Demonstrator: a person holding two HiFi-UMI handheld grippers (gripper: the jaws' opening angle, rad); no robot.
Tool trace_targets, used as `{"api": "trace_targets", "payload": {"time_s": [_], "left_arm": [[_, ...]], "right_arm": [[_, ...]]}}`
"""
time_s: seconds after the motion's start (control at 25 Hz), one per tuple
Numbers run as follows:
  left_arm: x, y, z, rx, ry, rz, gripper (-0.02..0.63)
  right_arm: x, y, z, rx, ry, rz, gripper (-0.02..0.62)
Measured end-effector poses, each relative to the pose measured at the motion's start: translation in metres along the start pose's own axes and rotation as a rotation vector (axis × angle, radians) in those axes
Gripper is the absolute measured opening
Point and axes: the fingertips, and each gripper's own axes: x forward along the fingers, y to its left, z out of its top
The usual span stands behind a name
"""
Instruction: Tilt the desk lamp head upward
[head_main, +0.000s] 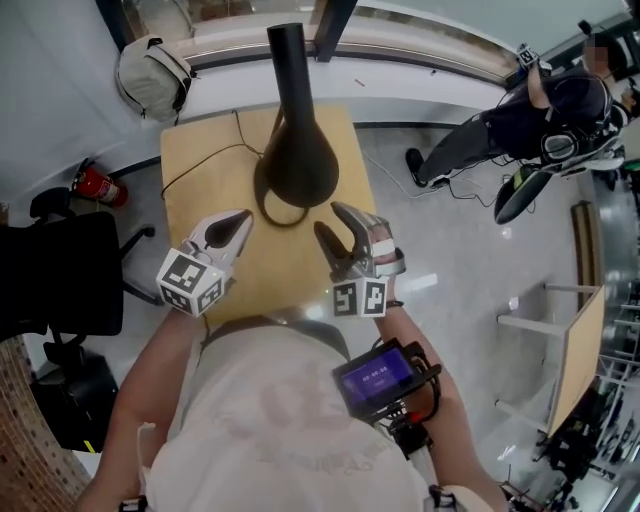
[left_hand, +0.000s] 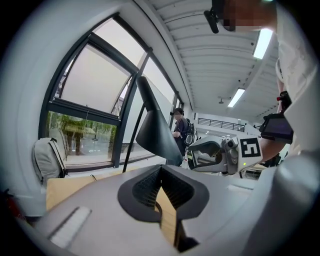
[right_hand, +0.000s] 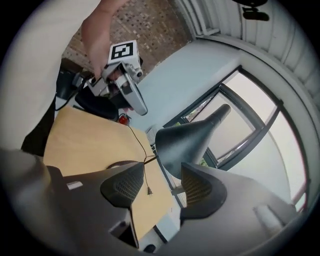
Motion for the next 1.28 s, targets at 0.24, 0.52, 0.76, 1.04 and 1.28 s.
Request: {"api": "trace_targets", "payload": {"time_s": [0.24,0.52,0.76,1.04,1.28], "left_arm": [[0.001,-0.02,0.006,0.026,0.014,-0.039,0.0],[0.008,-0.041,0.0,0.03,0.061,-0.069,0.0],[0.018,-0.045,-0.002,0.031,0.082,-0.042,0.0],[0.023,-0.058,-0.002,0.023,0.089,-0.008,0.001],[0.016,-0.055,0.005,0.027,0.078,0.034,0.0]], "right_arm": [[0.015,0.0,-0.013,-0.078,0.022,-0.052,0.249],[0.016,-0.004,-0.015,-0.2,-0.024,-0.087,0.249],[0.031,-0.007,-0.005,-0.328,-0.087,-0.143,0.273],[0.036,-0.009,0.003,-0.35,-0.149,-0.186,0.27],[0.042,-0.015,0.014,-0.31,-0.189,-0.225,0.237]]}}
